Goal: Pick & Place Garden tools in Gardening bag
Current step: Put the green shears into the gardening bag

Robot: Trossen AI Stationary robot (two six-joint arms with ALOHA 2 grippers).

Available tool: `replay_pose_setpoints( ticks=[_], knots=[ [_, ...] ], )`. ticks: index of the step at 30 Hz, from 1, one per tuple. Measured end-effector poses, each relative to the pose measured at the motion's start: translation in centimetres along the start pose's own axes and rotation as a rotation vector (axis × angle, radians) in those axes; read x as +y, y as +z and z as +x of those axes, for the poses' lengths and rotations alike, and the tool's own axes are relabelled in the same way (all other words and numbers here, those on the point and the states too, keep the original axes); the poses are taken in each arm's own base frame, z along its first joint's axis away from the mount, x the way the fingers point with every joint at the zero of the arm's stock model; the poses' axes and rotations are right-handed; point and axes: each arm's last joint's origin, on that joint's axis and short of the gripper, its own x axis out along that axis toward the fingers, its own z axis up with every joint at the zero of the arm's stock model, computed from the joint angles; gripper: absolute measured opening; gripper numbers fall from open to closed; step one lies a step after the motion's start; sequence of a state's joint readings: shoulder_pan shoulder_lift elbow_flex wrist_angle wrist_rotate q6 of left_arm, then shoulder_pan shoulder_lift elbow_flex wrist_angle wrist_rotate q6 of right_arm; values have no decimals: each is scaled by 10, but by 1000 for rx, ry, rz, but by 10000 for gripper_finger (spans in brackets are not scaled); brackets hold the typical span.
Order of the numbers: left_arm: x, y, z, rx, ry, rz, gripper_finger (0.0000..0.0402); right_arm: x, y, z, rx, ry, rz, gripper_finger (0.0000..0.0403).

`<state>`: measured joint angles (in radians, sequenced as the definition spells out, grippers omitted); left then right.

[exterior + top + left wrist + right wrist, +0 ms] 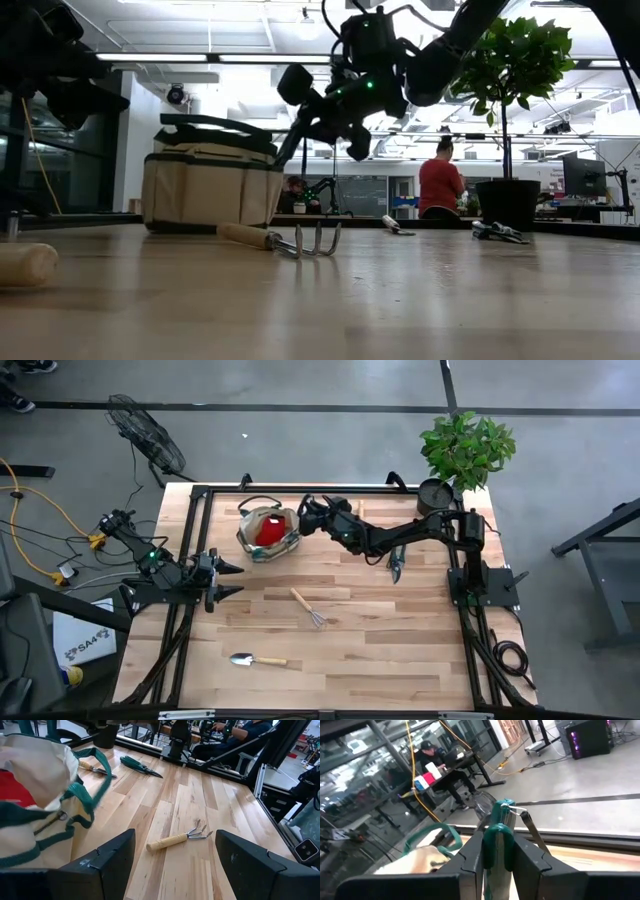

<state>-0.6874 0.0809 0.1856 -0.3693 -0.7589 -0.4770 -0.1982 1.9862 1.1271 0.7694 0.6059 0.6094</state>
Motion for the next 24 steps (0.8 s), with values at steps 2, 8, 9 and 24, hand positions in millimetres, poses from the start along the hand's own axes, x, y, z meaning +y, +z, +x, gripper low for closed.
replay_pose_setpoints(
  ticks=[2,8,9,24],
  knots=[
    [0,0,0,0,0,0,269,-1,-1,0,8,-11,-8,62],
    [0,0,0,0,0,0,269,0,-1,-1,-12,-34,-12,62],
    [0,0,0,0,0,0,269,0,-1,-1,-15,-38,-12,62],
    [0,0,0,0,0,0,269,16,3,-1,-15,6,-20,62]
  ],
)
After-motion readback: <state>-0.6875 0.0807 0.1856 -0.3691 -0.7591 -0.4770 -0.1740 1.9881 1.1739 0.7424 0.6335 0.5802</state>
